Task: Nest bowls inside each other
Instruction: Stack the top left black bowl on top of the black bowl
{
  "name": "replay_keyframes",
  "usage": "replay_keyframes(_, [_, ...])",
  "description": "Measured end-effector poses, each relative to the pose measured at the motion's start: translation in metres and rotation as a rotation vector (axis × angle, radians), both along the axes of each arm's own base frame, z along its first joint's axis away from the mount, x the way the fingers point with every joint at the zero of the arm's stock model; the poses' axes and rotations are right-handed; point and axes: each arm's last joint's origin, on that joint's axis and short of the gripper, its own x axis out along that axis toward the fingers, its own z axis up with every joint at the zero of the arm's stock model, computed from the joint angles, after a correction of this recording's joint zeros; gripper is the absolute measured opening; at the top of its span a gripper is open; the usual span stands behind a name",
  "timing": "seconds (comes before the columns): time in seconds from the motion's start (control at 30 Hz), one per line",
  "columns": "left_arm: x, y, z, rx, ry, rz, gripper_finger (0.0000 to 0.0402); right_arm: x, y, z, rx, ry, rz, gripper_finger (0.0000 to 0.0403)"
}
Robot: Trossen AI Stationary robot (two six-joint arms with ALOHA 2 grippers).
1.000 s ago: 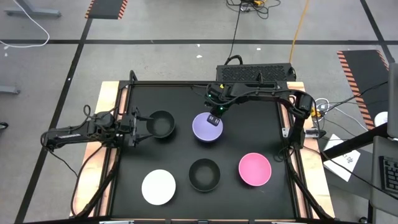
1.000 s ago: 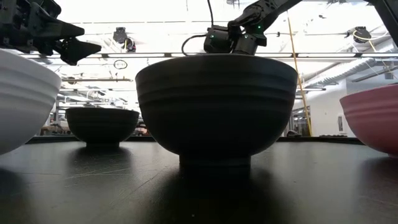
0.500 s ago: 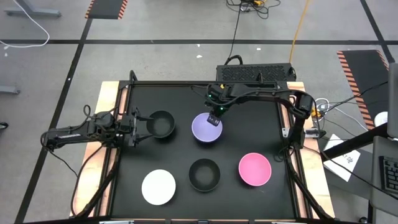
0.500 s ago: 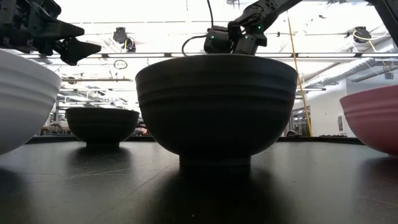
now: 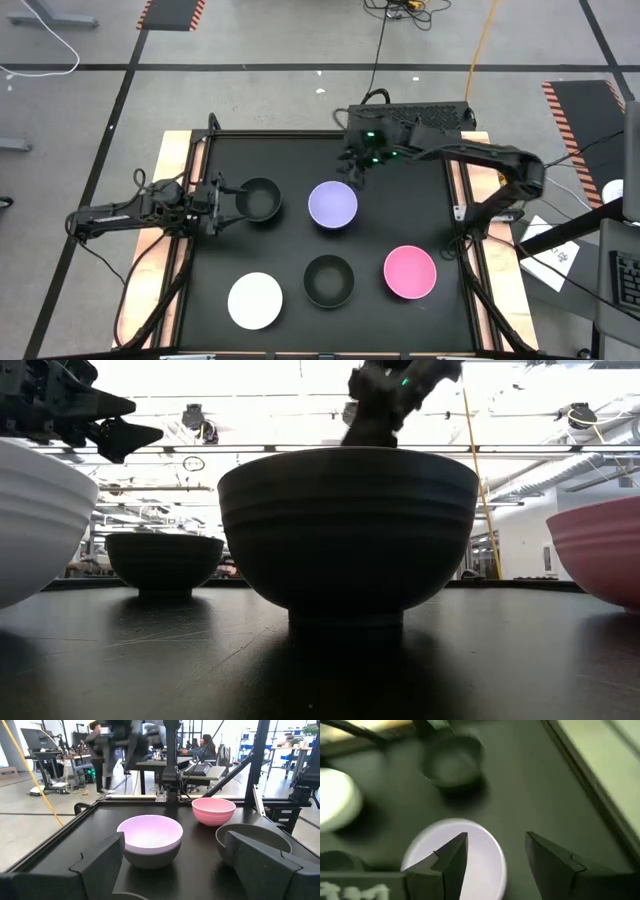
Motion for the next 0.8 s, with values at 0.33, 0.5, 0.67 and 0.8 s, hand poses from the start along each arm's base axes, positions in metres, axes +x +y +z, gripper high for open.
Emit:
replay_keyframes(0.33, [0.000,0.000,0.005,0.015,-0.053,0.000,0.0349,-0.053,0.025,-0.051,0.077,-0.337,0.046,0.0185])
replay_keyframes(0.5, [0.000,0.000,0.010,0.039,-0.102,-0.002,0.0349,-0.075,0.038,-0.070,0.056,-0.339,0.066,0.0185])
replay_keyframes(0.67, [0.000,0.000,0.010,0.039,-0.102,-0.001,0.0349,-0.101,0.050,-0.094,0.063,-0.439,0.040,0.0185])
replay_keyframes(0.8, [0.000,0.000,0.009,0.037,-0.089,-0.002,0.0349,-0.119,0.055,-0.105,0.063,-0.480,-0.013,0.0185])
